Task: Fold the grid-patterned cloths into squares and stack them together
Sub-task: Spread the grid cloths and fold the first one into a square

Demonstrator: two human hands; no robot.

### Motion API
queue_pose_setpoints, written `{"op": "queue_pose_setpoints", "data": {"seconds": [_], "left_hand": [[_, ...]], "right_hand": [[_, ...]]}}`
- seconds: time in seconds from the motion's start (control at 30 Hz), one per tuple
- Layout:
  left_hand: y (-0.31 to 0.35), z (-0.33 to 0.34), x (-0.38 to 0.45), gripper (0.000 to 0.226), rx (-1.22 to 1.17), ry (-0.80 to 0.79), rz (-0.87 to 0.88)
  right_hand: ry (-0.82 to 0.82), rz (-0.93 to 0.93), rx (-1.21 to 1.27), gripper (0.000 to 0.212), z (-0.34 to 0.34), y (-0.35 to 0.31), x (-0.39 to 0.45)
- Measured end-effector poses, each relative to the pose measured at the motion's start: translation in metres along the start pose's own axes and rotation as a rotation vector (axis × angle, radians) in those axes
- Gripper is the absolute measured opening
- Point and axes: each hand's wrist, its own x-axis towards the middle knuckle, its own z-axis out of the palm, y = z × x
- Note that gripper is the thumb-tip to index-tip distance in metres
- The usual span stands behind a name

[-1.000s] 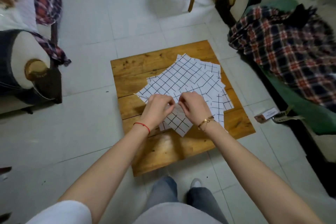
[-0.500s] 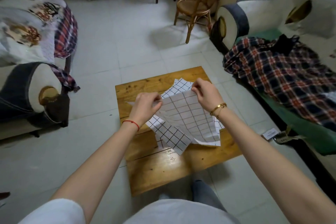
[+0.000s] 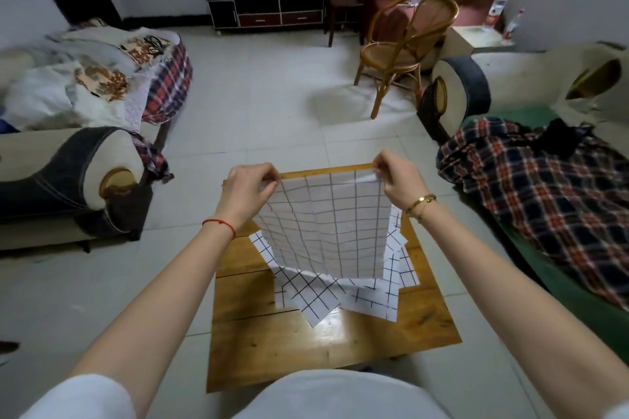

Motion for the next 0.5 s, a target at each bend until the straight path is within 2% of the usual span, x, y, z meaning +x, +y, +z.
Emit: {"op": "queue_pose_setpoints", "data": {"seconds": [0.2,0.5], "left_hand": [[0.017,0.001,0.009,0.007,0.067,0.056,-0.002],[0.041,-0.002,0.002,0.014,0.118,0.068,-0.045]], "right_hand": [[-0.003,-0.011,0.009,0.018,-0.025,0.037,0.012],[-0.040,-0.101,0.011,0.015,-0.044,0.059,0.021]]}}
